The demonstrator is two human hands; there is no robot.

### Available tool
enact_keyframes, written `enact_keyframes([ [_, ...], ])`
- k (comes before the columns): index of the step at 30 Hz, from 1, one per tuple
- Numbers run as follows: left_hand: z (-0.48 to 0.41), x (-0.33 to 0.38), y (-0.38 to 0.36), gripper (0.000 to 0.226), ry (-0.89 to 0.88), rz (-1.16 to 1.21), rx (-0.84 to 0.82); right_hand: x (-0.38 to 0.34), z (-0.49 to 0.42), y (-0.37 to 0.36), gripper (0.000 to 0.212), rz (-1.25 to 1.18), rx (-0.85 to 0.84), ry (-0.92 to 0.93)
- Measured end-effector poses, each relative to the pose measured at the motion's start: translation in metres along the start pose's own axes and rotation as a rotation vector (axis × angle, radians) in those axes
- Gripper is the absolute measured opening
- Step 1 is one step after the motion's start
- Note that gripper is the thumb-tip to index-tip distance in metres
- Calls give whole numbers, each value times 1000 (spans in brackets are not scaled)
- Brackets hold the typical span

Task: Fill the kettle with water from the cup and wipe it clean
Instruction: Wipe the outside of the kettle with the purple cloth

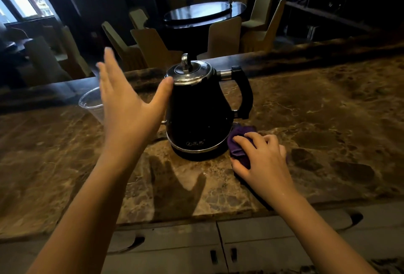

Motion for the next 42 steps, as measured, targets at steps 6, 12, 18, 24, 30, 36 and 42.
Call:
enact_keyframes([
  [6, -61, 30, -42, 68, -375, -102, -521, 1, -1, 1, 41, -61, 42, -13],
  [12, -88, 11, -67, 28, -191, 131, -604, 9, -22, 12, 33, -550, 272, -306],
  [18, -95, 16, -80, 29, -131, 84, -660, -39, -60, 8, 37, -682, 459, -178],
  [24, -101, 18, -87, 33, -168, -20, -618, -59, -78, -10, 45, -659, 462, -163],
  [30, -102, 18, -87, 36, -199, -38, -644, -39, -51, -25, 47, -436, 364, -311],
  [36, -102, 17, -86, 34, -186, -5, -667, -22, -37, -14, 31, -45, 50, -227],
  [42, -101, 21, -84, 35, -210, -52, -655, -13, -56, 19, 33, -254, 213, -439],
])
Point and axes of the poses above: each hand's wrist, its own z-axis away from the middle knuckle, its own y-axis out of the back of the hand, x = y × z, the point moved 1 cm from there along -z, towards the middle knuckle, and after that the axes turned 6 degrees about x, right-handed, at the moved point
